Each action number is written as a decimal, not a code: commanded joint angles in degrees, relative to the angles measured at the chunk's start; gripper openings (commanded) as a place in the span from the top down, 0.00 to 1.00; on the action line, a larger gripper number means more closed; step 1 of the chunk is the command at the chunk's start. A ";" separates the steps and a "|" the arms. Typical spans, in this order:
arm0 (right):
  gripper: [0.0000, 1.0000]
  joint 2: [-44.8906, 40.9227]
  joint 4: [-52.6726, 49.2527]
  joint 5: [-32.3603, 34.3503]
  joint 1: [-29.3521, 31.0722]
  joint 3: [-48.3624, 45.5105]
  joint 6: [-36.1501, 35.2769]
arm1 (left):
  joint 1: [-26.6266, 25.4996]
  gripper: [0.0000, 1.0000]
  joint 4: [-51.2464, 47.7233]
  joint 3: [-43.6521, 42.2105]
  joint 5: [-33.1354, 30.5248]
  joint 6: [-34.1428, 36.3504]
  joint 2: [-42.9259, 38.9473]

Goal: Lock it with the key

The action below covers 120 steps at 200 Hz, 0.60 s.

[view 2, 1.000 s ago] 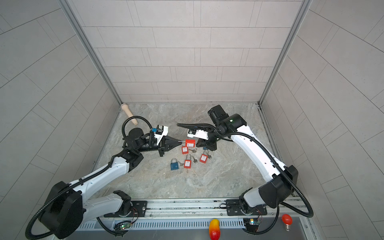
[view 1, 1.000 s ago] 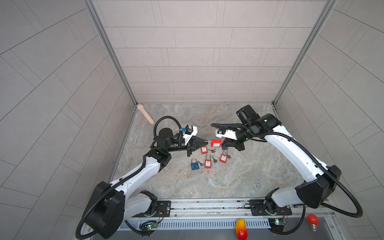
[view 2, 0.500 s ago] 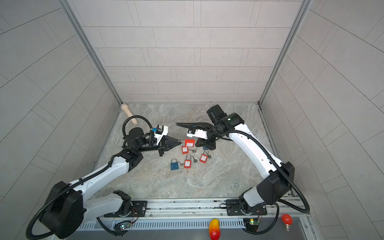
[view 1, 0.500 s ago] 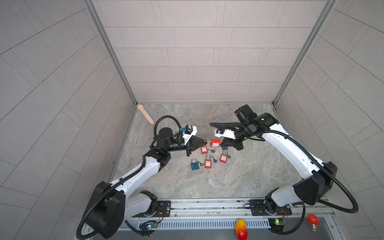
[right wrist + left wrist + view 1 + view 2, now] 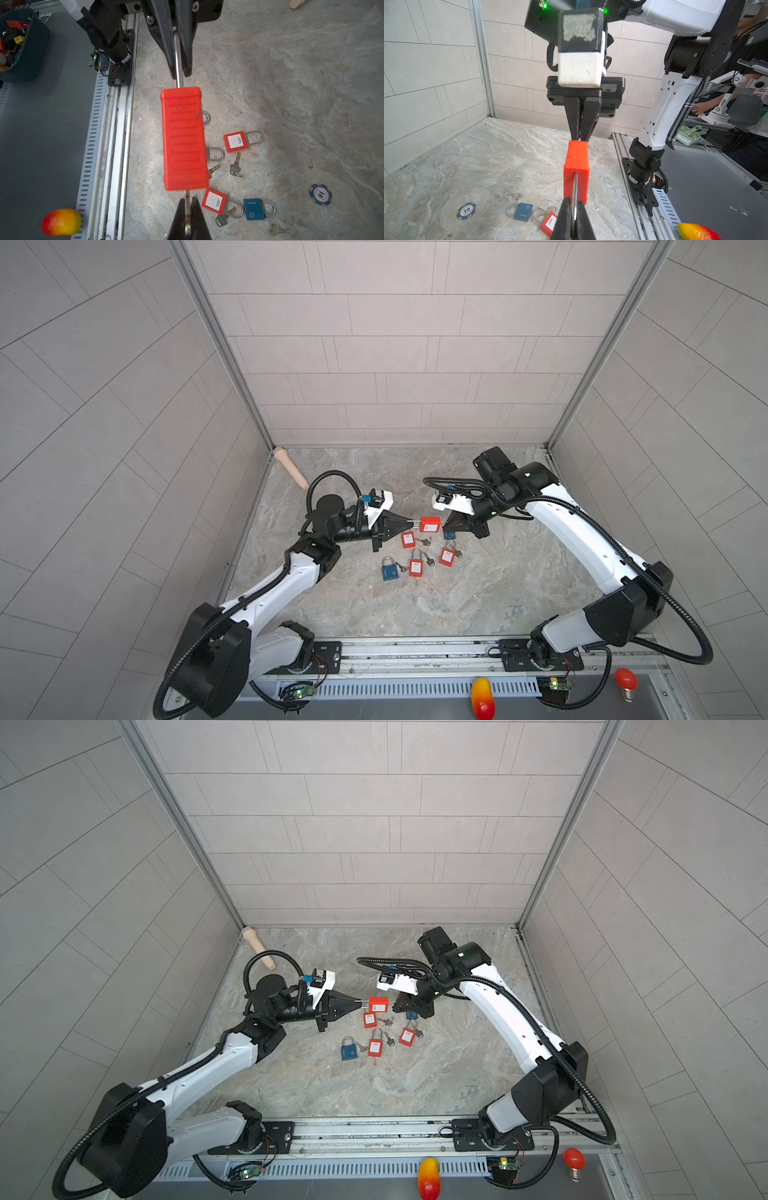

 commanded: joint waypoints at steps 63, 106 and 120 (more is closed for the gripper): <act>1.00 -2.85 -2.60 9.62 -2.67 -2.23 -1.61 | 3.18 1.00 1.92 1.47 -0.01 0.05 -1.77; 1.00 -5.56 4.21 16.97 -2.65 -7.19 2.10 | 8.05 1.00 -17.91 5.88 0.41 6.01 -3.60; 1.00 -6.51 9.76 19.67 -2.61 -9.75 6.68 | 8.93 1.00 -39.80 12.30 -1.48 18.89 -3.92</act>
